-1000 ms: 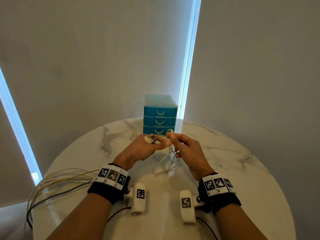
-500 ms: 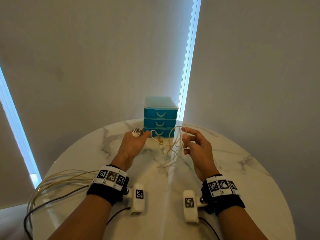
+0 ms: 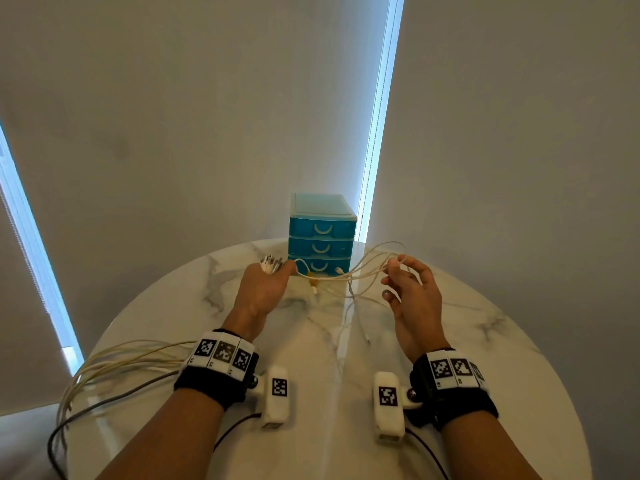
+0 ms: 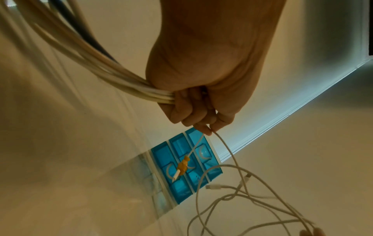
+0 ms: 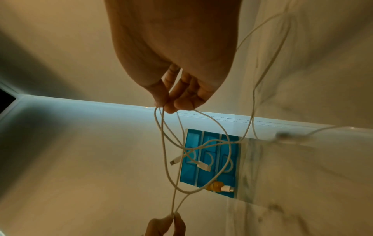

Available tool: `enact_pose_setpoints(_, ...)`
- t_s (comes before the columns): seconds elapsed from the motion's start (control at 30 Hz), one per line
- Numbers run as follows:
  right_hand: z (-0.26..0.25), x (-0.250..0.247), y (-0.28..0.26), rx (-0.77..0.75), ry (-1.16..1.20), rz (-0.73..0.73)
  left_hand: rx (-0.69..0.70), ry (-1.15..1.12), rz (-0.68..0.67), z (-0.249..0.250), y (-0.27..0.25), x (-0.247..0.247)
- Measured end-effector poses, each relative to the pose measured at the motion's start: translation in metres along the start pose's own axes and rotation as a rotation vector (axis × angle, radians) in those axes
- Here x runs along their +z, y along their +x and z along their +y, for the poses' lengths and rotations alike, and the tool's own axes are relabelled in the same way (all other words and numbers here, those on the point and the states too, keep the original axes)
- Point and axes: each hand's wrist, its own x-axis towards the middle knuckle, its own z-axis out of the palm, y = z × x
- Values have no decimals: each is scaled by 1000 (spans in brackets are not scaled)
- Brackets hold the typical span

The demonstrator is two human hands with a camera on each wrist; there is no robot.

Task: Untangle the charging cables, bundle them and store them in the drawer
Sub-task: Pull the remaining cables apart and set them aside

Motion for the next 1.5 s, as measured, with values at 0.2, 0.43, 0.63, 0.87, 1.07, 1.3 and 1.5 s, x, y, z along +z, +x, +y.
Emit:
enact_pose_setpoints(0.2, -2, -12, 10, -15, 78, 157, -30, -83, 127, -2, 8, -4)
enact_pose_setpoints(0.43, -2, -31, 20, -50, 150, 334, -35, -101, 221, -11, 16, -7)
enact_pose_setpoints(0.63, 0, -42, 26, -55, 271, 406, -49, -126, 268, -15, 20, -12)
enact_pose_setpoints(0.87, -4, -25, 16, -36, 195, 272, -28, -111, 187, -10, 13, -8)
enact_pose_setpoints(1.07, -6, 6, -9, 29, -73, -182, 4, 8, -73, 2, 2, -9)
enact_pose_setpoints(1.3, 0, 19, -26, 33, -319, -423, 48, 94, -233, 1, -5, -8)
enact_pose_setpoints(1.5, 4, 19, -27, 109, -441, -529, 102, 23, -119, 10, -2, -10)
